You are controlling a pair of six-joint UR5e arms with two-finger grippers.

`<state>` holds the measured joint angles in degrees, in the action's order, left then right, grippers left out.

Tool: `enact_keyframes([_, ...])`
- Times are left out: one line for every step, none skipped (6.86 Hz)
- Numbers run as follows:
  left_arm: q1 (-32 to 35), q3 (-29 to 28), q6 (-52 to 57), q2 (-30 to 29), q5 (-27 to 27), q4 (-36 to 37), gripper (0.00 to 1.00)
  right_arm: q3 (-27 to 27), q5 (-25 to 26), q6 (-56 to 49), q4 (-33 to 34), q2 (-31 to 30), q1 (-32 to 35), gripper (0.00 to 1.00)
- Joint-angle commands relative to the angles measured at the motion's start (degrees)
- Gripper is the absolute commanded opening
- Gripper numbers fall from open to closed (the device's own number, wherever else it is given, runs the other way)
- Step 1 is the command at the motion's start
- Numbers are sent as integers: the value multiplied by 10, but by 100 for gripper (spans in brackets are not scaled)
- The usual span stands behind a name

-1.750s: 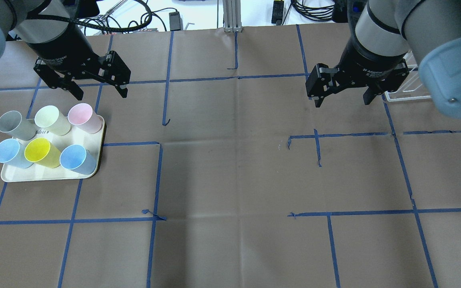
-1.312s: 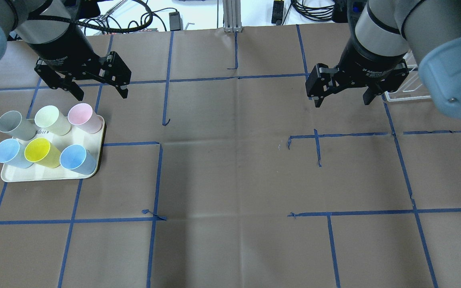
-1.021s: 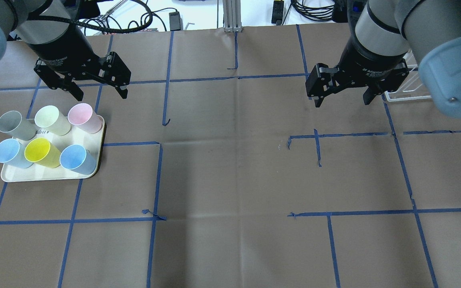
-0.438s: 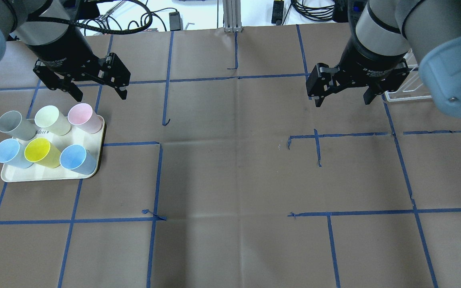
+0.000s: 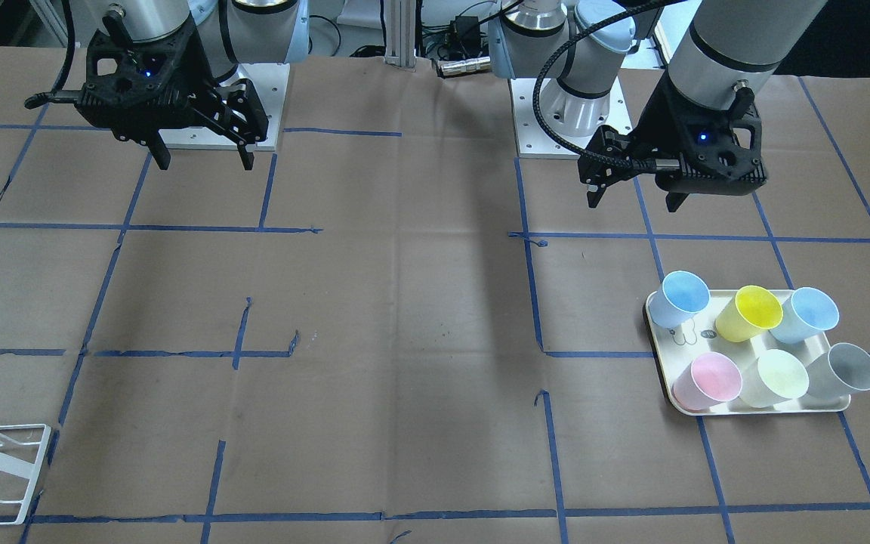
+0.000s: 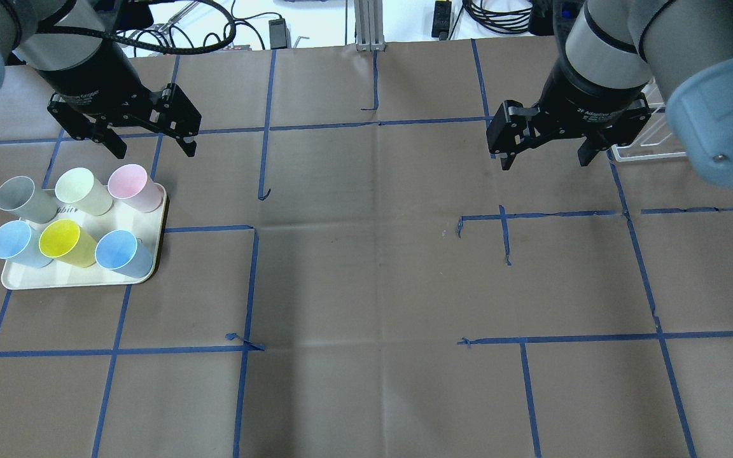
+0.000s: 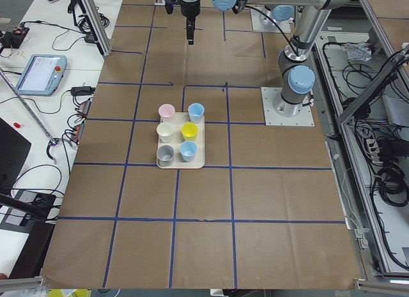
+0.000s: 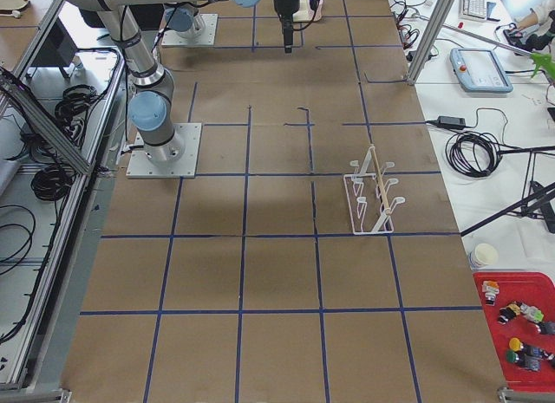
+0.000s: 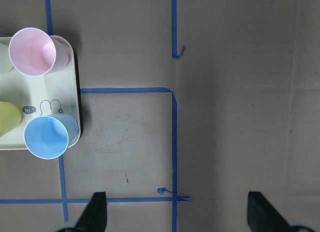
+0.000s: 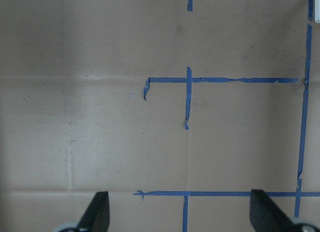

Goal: Transfer IKEA cup to right arm and place on rack

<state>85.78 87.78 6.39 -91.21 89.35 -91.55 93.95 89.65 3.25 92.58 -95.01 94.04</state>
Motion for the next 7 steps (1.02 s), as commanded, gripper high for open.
enact_keyframes([-48,-23,27,-40,-1,8,100,0,0,0,0,0,0,100])
enact_keyframes([-74,-43,57,-71,-1,22,100,0,0,0,1,0,0,100])
enact_keyframes([-96,-72,90,-102,-1,23,100,0,0,0,1,0,0,100])
enact_keyframes([-106,-105,97,-133,1,29,100,0,0,0,1,0,0,100])
enact_keyframes([-107,-130,119,-164,2,34,100,0,0,0,1,0,0,100])
enact_keyframes([-106,-122,121,-183,5,57,100,0,0,0,1,0,0,100])
enact_keyframes([-106,-106,121,-193,5,79,100,0,0,0,1,0,0,100])
